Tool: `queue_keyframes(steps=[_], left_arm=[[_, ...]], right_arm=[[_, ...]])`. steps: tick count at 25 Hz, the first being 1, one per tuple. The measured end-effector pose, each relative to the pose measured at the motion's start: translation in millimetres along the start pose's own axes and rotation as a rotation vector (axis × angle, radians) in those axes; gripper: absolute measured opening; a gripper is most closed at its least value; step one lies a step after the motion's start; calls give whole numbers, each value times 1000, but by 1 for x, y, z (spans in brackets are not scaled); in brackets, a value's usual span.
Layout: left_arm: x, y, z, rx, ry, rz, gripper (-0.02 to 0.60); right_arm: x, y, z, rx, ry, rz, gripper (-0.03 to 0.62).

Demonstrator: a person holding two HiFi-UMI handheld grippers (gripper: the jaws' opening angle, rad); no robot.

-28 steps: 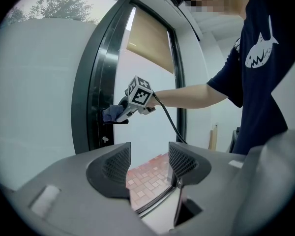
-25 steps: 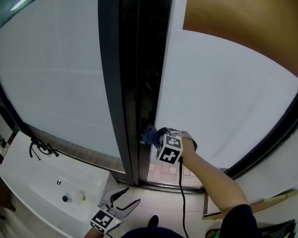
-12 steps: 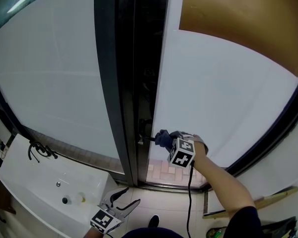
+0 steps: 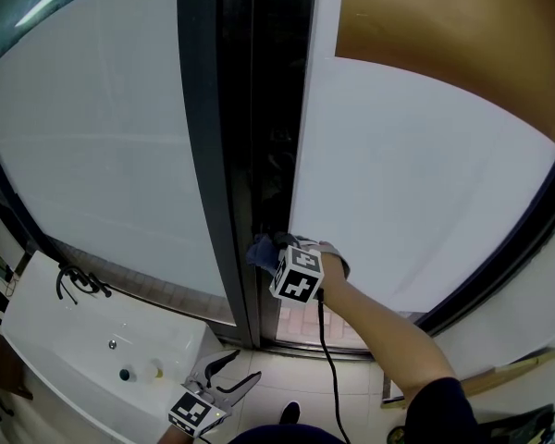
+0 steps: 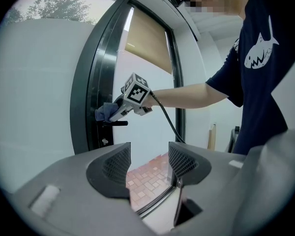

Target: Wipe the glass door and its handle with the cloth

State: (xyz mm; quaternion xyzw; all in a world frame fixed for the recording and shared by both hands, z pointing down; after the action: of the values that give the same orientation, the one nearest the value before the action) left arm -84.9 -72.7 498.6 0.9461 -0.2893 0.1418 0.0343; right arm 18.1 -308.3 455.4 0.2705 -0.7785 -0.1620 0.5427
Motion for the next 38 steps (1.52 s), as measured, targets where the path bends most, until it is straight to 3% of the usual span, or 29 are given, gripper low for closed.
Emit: queue_keyframes(steps=[8, 23, 27, 32, 34, 38], left_arm=[[-8, 3, -7, -15, 0, 21, 236], [-2, 2, -2, 4, -20, -22, 236], [-3, 2, -4, 2, -17, -23, 236], [-6, 3, -5, 1, -8, -15, 236], [-6, 2, -3, -1, -12, -12, 236], [-11, 3, -7, 5, -4, -1, 236]], right_arm=[[15, 12, -8, -127, 84, -66, 144], [-16, 2, -94, 27, 171, -89, 144], [-32, 9, -86, 90, 49, -127, 144], [-34, 44, -33, 27, -121, -126, 144], [-27, 52, -20, 125, -197, -91, 145], [-4, 46, -15, 451, -316, -15, 146]])
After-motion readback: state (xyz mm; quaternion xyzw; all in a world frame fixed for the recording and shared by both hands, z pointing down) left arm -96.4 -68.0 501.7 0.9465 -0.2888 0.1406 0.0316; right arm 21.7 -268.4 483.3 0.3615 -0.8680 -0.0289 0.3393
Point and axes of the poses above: the fingertips, and each gripper's own axes: x forward along the fingers, y to its left, z out of its top, the point moved 5 cm from there along -x, backward along the fingers, and after that the axes turned 7 degrees about y, right-handed, at the moved point
